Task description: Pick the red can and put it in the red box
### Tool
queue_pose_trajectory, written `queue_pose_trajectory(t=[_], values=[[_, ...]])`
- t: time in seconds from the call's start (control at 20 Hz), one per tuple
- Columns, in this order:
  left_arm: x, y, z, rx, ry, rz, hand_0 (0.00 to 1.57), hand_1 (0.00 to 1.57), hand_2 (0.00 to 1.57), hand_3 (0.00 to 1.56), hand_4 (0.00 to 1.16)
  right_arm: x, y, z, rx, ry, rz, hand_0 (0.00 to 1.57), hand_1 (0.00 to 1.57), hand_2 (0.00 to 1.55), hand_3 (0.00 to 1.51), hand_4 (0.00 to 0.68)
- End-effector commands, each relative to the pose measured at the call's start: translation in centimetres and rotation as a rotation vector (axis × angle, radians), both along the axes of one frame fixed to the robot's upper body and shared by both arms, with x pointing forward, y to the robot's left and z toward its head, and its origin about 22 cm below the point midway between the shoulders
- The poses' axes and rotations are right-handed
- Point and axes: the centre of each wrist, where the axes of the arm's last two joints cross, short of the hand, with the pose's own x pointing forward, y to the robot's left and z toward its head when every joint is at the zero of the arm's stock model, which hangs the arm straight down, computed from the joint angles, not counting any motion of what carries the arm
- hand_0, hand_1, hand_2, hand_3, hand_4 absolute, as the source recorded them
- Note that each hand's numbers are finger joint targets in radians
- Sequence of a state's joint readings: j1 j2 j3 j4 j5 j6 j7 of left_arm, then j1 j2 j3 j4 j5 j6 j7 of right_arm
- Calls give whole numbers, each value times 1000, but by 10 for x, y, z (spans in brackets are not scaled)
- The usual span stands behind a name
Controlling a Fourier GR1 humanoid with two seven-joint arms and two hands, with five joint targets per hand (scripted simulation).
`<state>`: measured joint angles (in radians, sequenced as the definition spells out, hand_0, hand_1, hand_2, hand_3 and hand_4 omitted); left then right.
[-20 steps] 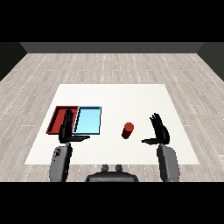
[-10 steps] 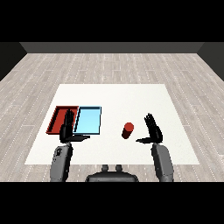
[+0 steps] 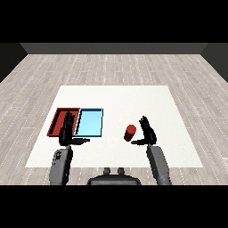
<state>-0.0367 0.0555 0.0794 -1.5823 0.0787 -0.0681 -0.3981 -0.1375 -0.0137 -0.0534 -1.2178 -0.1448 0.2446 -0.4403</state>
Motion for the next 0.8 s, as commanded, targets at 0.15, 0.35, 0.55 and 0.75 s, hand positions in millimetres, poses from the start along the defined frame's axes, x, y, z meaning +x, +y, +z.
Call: queue_pose_trajectory(t=[0.15,0.35,0.55,0.75], values=[[15,-15,18,-2,-4,6,0,0,0,0,0,-1,8,-7,16,15,-7,0,0,0,0,0],[0,8,-5,-4,-4,-5,0,0,0,0,0,-2,2,-9,17,31,-6,0,0,0,0,0],[-14,7,-1,9,-15,-6,0,0,0,0,0,6,25,-11,36,38,-5,0,0,0,0,0],[-4,-11,7,-9,-10,-7,0,0,0,0,0,24,28,-14,4,54,2,0,0,0,0,0]])
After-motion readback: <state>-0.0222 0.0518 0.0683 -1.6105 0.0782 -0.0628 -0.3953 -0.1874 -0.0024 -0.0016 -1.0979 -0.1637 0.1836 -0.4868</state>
